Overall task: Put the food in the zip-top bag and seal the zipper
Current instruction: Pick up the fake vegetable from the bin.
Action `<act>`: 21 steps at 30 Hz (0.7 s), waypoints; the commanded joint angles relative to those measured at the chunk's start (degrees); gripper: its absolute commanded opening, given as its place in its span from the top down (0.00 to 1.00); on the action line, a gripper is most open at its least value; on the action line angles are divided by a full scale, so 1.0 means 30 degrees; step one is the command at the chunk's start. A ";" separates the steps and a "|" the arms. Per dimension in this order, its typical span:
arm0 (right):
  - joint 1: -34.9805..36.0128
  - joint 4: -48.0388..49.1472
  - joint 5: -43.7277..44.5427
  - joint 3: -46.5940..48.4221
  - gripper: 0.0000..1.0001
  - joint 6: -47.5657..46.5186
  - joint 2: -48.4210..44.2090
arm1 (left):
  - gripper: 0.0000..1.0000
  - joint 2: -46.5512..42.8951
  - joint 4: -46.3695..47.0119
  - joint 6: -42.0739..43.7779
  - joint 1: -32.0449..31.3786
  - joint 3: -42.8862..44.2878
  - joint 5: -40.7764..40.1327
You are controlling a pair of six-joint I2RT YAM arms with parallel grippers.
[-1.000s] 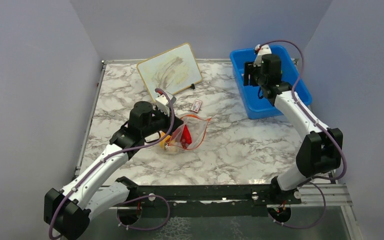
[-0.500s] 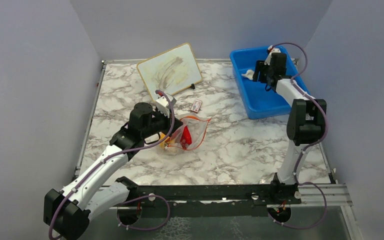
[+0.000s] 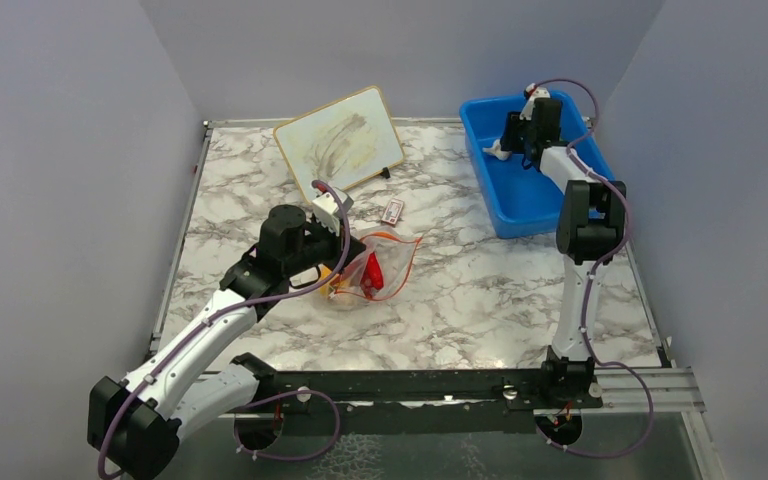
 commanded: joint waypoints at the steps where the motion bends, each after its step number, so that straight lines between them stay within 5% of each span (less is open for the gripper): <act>1: -0.0239 0.0057 -0.1125 0.1770 0.51 -0.0356 0.1235 | 1.00 0.0178 0.0285 0.0328 0.0043 -0.0176 0.0183; 13: -0.0583 -0.0813 -0.2363 0.2838 0.44 -0.1388 0.2838 | 1.00 -0.0169 0.0316 0.0330 0.0058 -0.0241 0.0284; 21: -0.0770 -0.1310 -0.3385 0.3290 0.54 -0.1445 0.3641 | 1.00 -0.0132 0.0326 0.0349 0.0058 -0.0201 0.0364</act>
